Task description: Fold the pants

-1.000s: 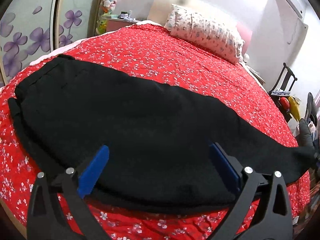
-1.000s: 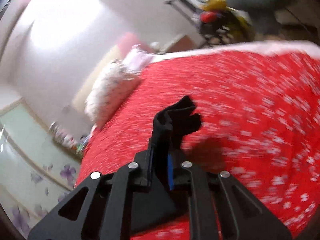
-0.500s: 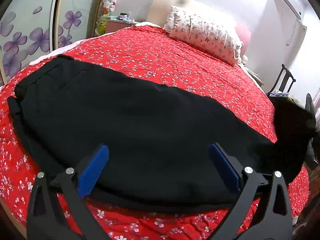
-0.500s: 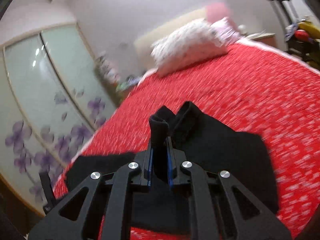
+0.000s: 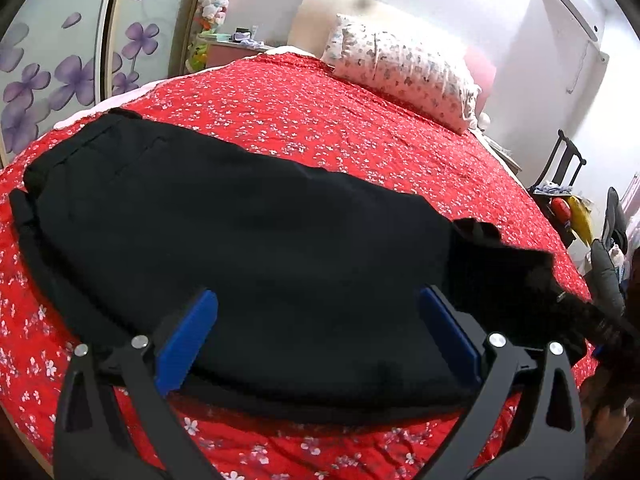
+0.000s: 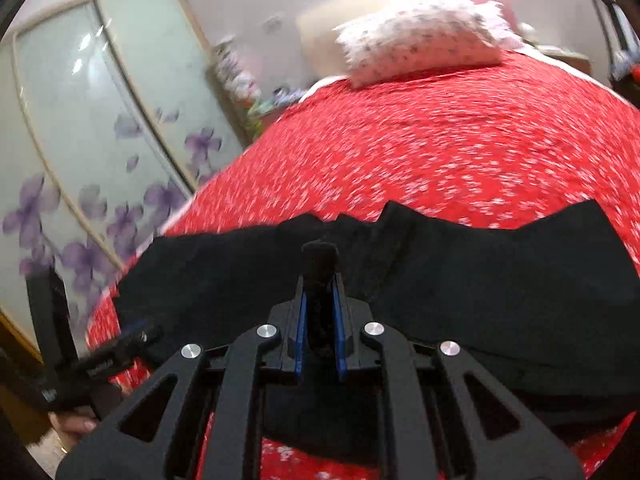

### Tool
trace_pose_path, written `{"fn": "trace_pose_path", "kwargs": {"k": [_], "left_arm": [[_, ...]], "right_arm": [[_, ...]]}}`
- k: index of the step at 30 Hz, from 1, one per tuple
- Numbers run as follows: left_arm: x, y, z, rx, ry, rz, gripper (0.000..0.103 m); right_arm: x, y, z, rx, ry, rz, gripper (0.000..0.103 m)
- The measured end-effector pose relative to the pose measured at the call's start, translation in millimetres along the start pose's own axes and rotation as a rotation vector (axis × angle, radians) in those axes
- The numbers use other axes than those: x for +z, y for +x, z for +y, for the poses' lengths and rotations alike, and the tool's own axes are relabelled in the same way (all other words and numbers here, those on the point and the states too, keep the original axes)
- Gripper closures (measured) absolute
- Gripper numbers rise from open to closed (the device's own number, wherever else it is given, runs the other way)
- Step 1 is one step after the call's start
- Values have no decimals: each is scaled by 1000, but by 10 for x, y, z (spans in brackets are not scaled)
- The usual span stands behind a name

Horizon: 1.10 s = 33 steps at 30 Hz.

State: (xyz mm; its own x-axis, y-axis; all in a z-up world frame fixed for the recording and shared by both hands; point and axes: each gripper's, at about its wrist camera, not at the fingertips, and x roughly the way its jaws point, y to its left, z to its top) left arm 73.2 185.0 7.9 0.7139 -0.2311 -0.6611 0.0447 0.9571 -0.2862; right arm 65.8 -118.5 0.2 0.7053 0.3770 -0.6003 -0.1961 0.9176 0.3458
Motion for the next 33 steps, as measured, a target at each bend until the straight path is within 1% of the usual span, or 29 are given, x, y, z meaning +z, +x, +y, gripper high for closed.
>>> {"fn": "trace_pose_path", "kwargs": {"k": [1,2,4,9,12,15,16,17,18,19,21,23,26,27,28,30,31,32,33], "left_arm": [[-7,-4,-16,1,3,-1,2],[-10,-4,-17,0,6,0,2],[-18,-19,-17,-8,12,1,2],[2,-58,22,-21,1,2,2],[22,-97,54,-25,-7,-4,2],[48,-159,74,-28,-11,-16,2],[64,-184,87,-28,-9,-21,2],[70,-209,95,-28,-10,-24,2],[80,-225,111,-30,-12,-25,2],[85,-239,114,-29,-13,-28,2],[88,-266,144,-24,-15,-31,2],[93,-294,185,-20,-18,-34,2],[103,-343,231,-12,-19,-42,2],[117,-358,246,-11,-20,-45,2],[127,-368,263,-13,-24,-46,2],[144,-377,290,-14,-33,-45,2],[147,-379,310,-17,-39,-42,2],[149,-387,327,-19,-46,-41,2],[149,-397,343,-23,-54,-42,2]], "right_arm": [[-42,68,56,-5,-18,21,91],[-125,163,114,-25,-53,63,91],[-241,259,156,-57,-104,109,91],[-318,282,226,-86,-192,157,89],[-282,229,204,-71,-179,170,88],[-220,166,152,-32,-102,161,88],[-204,149,124,0,-68,165,83],[-204,146,124,37,-48,173,64],[-210,144,138,64,-40,181,51],[-243,139,210,71,-68,184,32],[-297,128,360,69,-150,190,33],[-328,64,448,91,-178,161,33],[-220,-44,368,89,-126,73,33],[-188,-47,321,83,-104,62,33],[-170,23,244,77,-74,91,32],[-227,248,124,80,-39,229,32],[-273,319,79,77,-23,264,33],[-297,275,71,86,-23,221,33],[-303,251,72,91,-16,206,32]]}}
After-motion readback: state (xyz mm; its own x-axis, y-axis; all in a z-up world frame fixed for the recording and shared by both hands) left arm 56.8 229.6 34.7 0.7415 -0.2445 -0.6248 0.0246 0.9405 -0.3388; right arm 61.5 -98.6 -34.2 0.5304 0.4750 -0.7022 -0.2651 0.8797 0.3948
